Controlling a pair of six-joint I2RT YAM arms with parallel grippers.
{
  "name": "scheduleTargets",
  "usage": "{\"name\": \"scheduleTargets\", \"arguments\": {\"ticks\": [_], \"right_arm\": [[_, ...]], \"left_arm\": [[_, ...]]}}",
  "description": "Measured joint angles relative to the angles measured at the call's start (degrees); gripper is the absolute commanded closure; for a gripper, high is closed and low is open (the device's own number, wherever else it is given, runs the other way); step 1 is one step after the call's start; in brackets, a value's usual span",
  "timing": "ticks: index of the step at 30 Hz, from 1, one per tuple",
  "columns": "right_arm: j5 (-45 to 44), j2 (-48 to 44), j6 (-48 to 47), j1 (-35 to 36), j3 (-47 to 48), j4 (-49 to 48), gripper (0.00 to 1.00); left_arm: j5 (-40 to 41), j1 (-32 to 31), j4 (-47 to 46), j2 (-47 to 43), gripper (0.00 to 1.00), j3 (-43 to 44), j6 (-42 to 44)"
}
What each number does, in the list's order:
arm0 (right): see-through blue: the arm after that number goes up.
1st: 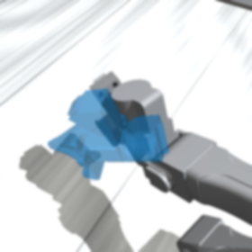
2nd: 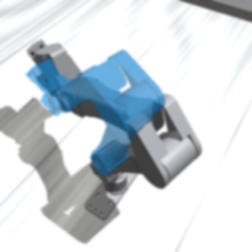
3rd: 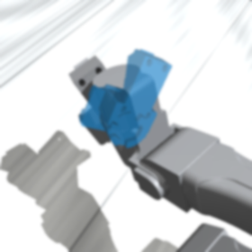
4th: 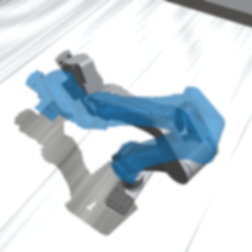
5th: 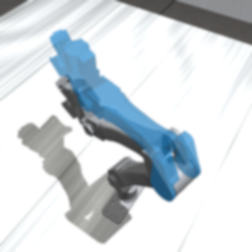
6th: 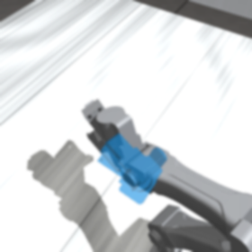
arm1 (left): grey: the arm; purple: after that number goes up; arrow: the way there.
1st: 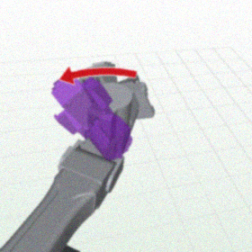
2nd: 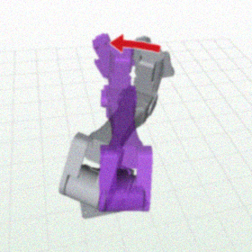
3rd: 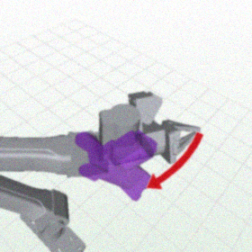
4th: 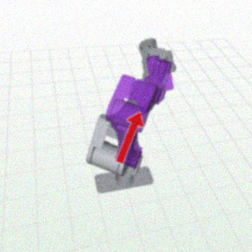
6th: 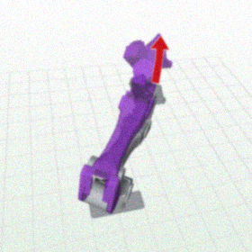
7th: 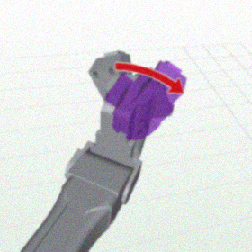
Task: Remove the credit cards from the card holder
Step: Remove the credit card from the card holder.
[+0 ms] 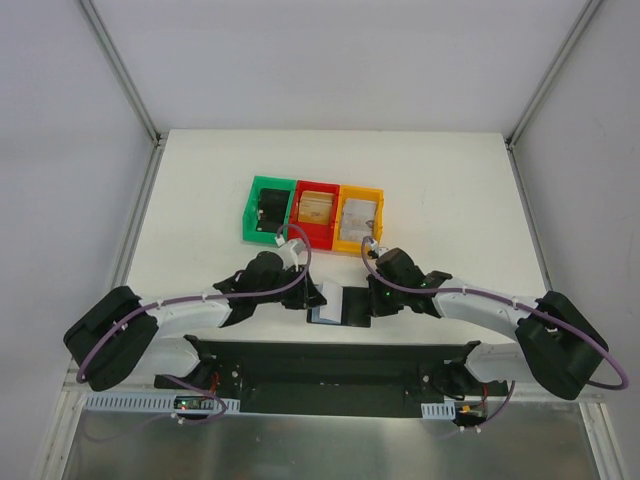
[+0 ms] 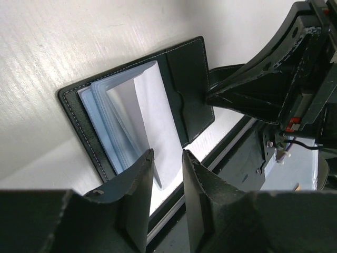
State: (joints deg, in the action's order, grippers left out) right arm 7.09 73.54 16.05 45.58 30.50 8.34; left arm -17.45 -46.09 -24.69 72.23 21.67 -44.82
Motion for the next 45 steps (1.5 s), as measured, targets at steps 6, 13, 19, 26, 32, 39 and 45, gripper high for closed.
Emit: {"name": "scheduleTargets", "arguments": {"ticks": [6, 13, 19, 26, 32, 39, 45], "right_arm": [[0.02, -0.02, 0.02, 0.00, -0.11, -0.13, 0.99], [0.02, -0.02, 0.00, 0.00, -0.11, -0.17, 1.00], [0.02, -0.02, 0.00, 0.00, -0.11, -0.17, 0.99], [0.11, -0.07, 0.02, 0.00, -0.28, -0.44, 1.00], [0.20, -0.09, 0.02, 0.00, -0.31, -0.52, 1.00], [0.17, -0.15, 0.02, 0.00, -0.33, -0.52, 1.00], [-0.02, -0.59, 0.00, 0.00, -0.68, -0.79, 1.00]], "left_arm": [[3.08, -0.07, 2.01, -4.24, 0.85, -0.31, 0.31], [6.12, -0.07, 4.33, -4.11, 0.90, -2.47, -0.39], [6.03, -0.07, 4.87, 0.48, 0.91, -1.92, -0.48], [4.55, -0.24, 3.67, 3.82, 0.91, 0.72, -0.02], [3.54, -2.38, 2.21, 5.66, 0.91, 2.75, 0.68], [2.49, -4.24, 0.92, 7.65, 0.91, 4.46, 0.83], [2.45, -4.22, 1.01, 7.96, 0.90, 4.87, 0.92]]}}
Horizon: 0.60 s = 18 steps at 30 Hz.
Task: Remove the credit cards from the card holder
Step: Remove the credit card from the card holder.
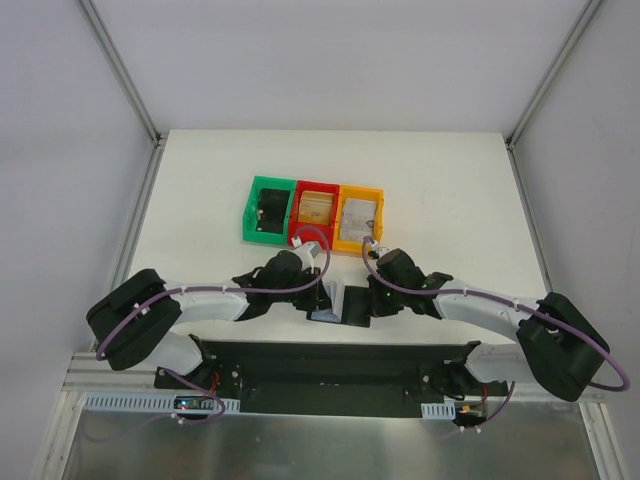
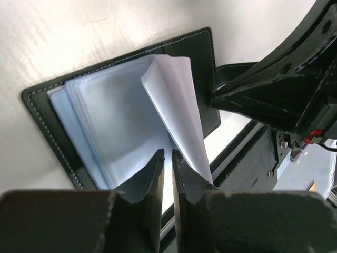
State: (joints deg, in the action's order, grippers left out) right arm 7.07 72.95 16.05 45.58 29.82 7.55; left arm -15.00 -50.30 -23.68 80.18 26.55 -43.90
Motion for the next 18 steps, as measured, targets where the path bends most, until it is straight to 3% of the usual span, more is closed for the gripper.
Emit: {"name": "scheduleTargets", "arguments": {"ticks": [8, 18], "right_arm": [[-1.40, -1.38, 0.02, 0.04, -0.04, 1.46, 0.88], [-8.81, -16.48, -1.36, 0.04, 5.49, 15.04, 0.84]], "left_arm": [[-1.36, -2.21, -0.61, 2.69, 0.87, 4.92, 0.74], [-4.00, -4.50, -2.19, 9.55, 0.86, 9.97, 1.57]]}}
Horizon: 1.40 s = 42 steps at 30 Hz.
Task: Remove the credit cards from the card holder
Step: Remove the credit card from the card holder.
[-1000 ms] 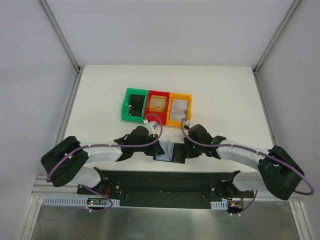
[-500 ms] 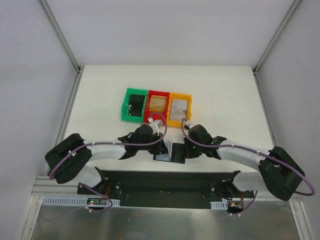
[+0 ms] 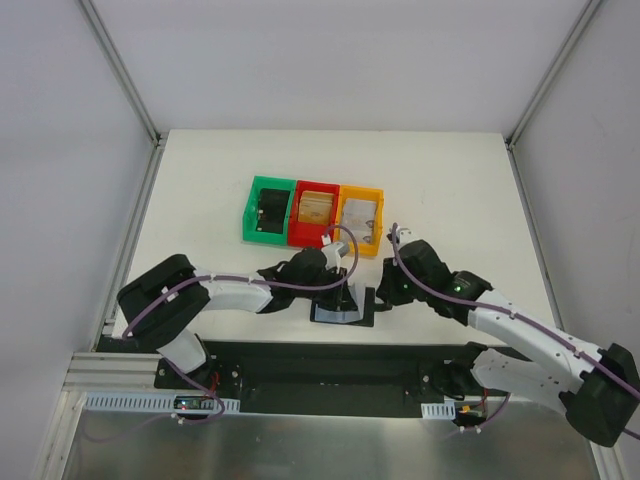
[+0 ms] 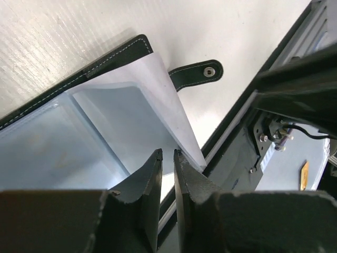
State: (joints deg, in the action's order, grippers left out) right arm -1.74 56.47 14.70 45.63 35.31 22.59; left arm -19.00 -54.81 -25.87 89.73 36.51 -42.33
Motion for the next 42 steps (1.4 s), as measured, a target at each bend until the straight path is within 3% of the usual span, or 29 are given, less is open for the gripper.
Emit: {"name": "scheduleTargets", "arguments": {"ticks": [13, 20, 23, 28, 31, 38, 42], "right_arm": [[3.76, -0.22, -0.17, 0.63, 2.32, 1.20, 0.80], [4.31, 6.84, -0.04, 0.59, 2.27, -1.49, 0.82], [4.76, 7.91, 0.39, 0.52, 1.84, -2.95, 0.77], [5.14, 7.87, 1.14, 0.48, 1.57, -4.04, 0.54], [5.05, 7.89, 1.27, 0.48, 0.74, -4.42, 0.47], [4.31, 11.74, 1.33, 0.37, -1.16, -5.16, 0.44], [4.11, 15.19, 1.38, 0.37, -1.29, -6.36, 0.51]], "left_arm": [[-3.54, -1.16, -2.23, 8.00, 0.82, 3.54, 0.00], [-3.82, -1.90, -2.75, 8.00, 0.82, 3.58, 0.26], [-3.91, -1.88, -2.82, 7.98, 0.82, 3.58, 0.26], [-3.19, -1.88, -2.82, 7.34, 0.82, 3.19, 0.87], [-2.97, -1.88, -2.71, 7.13, 0.82, 3.08, 1.25], [-2.80, -1.88, -2.14, 7.13, 0.83, 2.56, 1.31], [-2.67, -1.88, -2.21, 6.19, 0.84, 1.57, 1.31]]}}
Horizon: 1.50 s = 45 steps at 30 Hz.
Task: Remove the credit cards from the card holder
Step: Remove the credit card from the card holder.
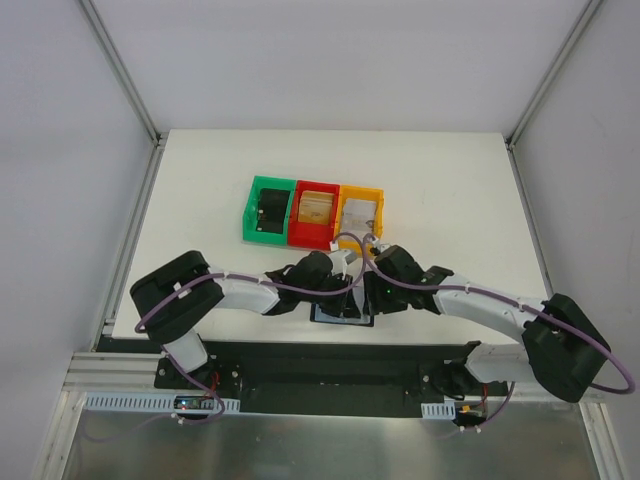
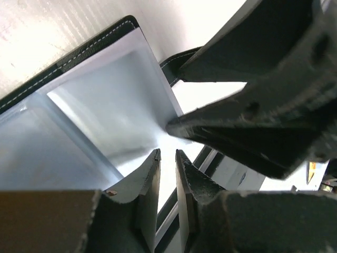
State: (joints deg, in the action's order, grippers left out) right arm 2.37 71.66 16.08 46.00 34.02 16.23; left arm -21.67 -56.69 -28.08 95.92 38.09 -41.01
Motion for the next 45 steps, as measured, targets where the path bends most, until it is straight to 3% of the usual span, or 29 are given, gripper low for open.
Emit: {"name": "scheduleTargets", "arguments": {"ticks": [4, 8, 12, 15, 23, 31, 45], "right_arm": [[-0.33, 1.53, 0.00, 0.00, 0.00, -0.57, 0.63], [-0.66, 2.23, 0.02, 0.00, -0.11, -0.79, 0.66], [-0.79, 2.51, 0.02, -0.02, -0.13, -1.09, 0.66], [-0.76, 2.71, 0.02, -0.02, -0.13, -1.60, 0.66], [-0.74, 2.78, 0.04, -0.02, -0.15, -1.66, 0.66], [-0.72, 2.75, 0.07, -0.02, -0.20, -1.75, 0.66], [-0.70, 2.54, 0.20, -0.02, -0.50, -2.14, 0.66]], "left_arm": [[1.31, 0.00, -0.02, -3.08, 0.84, -2.10, 0.04], [3.80, 0.02, 0.15, -8.41, 0.85, -5.14, 0.07], [8.31, 0.13, 2.62, -15.08, 0.70, -7.08, -0.07], [12.48, 0.15, 5.88, -18.03, 0.65, -7.08, -0.33], [21.77, 0.17, 14.23, -19.23, 0.47, -8.04, -2.54], [24.90, 0.92, 17.22, -19.54, 0.47, -9.14, -4.72], [23.71, 0.92, 12.85, -21.09, 0.47, -11.89, -4.87]]}}
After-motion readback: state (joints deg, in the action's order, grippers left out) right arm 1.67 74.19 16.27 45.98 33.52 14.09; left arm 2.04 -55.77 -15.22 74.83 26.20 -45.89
